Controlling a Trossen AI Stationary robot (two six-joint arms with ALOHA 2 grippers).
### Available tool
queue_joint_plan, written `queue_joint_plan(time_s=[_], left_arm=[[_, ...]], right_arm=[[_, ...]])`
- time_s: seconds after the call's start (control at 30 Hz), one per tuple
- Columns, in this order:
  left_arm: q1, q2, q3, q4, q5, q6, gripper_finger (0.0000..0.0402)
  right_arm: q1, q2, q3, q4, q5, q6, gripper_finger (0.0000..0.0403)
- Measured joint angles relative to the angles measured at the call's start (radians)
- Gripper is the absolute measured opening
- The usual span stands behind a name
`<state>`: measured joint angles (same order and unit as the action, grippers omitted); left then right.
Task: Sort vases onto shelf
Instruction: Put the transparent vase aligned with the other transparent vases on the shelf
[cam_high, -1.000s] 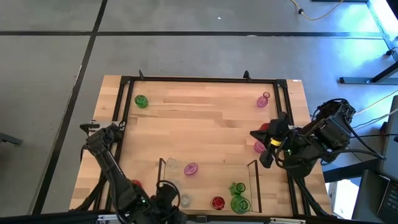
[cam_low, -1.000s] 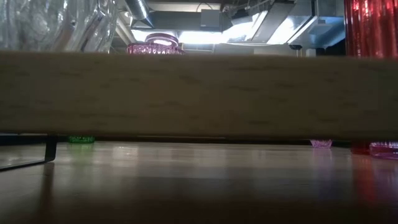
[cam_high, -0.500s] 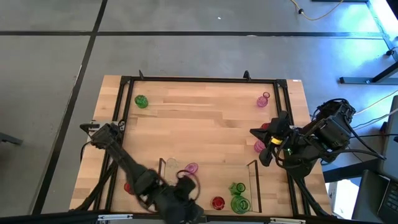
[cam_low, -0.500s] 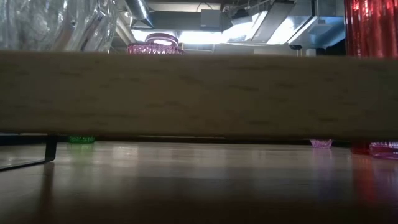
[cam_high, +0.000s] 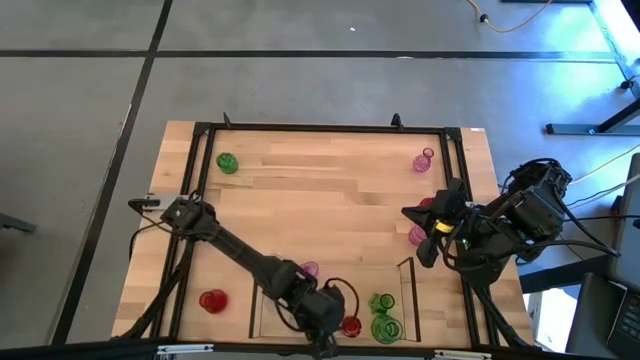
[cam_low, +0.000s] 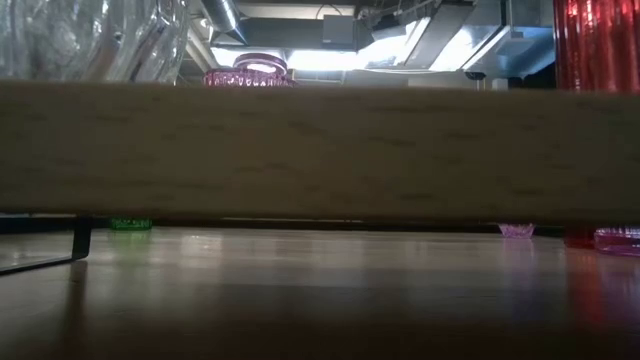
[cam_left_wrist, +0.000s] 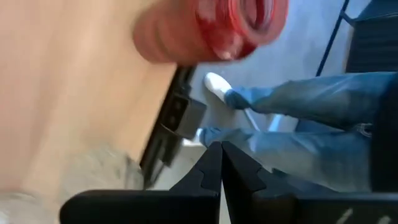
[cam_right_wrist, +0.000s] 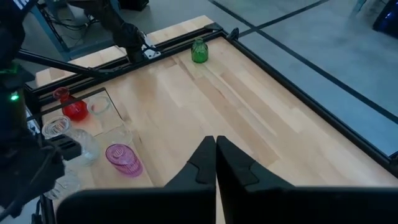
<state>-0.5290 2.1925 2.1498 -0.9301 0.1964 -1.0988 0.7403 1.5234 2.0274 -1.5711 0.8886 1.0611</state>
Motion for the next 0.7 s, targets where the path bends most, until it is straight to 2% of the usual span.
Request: queue_joint_plan(time_s=[0.43, 0.7], left_arm=[[0.012, -0.008, 0.000, -0.091, -0.064, 0.376, 0.0000], [0.023, -0.002, 0.000, -0.136, -0.061, 0.429, 0.0000]], right_arm=[[-0.001, 0.000, 0.000, 0.000, -0.002, 0.000, 0.0000], [-0.001, 0.000, 0.000, 0.000, 0.000, 0.005, 0.0000]])
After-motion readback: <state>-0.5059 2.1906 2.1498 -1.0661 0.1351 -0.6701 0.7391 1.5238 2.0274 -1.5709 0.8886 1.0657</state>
